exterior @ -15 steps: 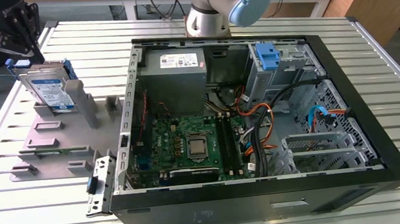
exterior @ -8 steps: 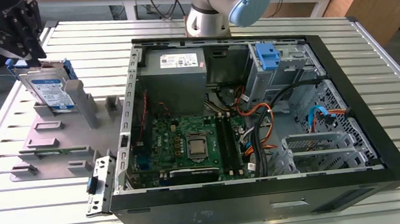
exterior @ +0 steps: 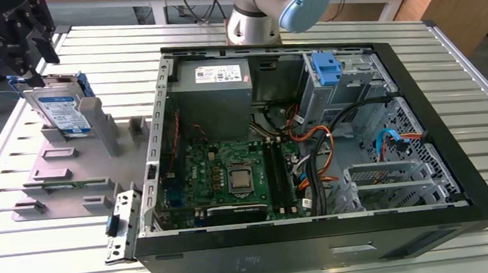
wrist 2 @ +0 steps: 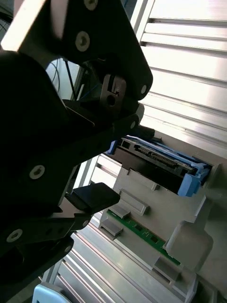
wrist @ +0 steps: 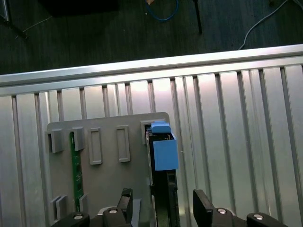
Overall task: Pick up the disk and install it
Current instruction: 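Pick up the disk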
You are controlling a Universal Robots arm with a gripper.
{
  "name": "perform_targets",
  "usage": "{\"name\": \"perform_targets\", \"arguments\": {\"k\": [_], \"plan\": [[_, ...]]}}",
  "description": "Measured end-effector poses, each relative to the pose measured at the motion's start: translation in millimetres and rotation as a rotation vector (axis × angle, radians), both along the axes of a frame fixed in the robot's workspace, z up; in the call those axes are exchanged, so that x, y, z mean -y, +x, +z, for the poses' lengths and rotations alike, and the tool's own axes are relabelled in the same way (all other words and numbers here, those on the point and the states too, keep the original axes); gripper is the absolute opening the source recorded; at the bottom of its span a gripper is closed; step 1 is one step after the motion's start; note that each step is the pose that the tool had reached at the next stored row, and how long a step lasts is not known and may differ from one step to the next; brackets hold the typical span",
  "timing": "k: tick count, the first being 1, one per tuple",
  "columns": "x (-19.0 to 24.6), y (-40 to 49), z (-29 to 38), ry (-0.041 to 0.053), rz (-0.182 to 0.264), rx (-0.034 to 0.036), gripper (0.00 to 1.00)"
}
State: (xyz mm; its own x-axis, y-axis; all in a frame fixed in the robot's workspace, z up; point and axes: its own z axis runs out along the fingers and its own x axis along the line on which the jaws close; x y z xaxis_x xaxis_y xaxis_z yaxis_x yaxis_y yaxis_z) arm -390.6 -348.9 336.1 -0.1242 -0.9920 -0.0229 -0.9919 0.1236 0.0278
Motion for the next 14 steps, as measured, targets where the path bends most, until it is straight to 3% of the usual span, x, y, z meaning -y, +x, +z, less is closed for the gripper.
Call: {"name": "perform_targets", "arguments": {"k": [1,2,6,14], "plan": [[0.0,0.0,0.0,0.0,0.0,0.0,0.58],[0.0,0.0,0.0,0.0,0.0,0.0,0.64],[0.0,0.0,-0.2,0.0,0.012,0.0,0.64],[0.0,0.0,-5.0,0.0001,0.122,0.0001,0.64]]}}
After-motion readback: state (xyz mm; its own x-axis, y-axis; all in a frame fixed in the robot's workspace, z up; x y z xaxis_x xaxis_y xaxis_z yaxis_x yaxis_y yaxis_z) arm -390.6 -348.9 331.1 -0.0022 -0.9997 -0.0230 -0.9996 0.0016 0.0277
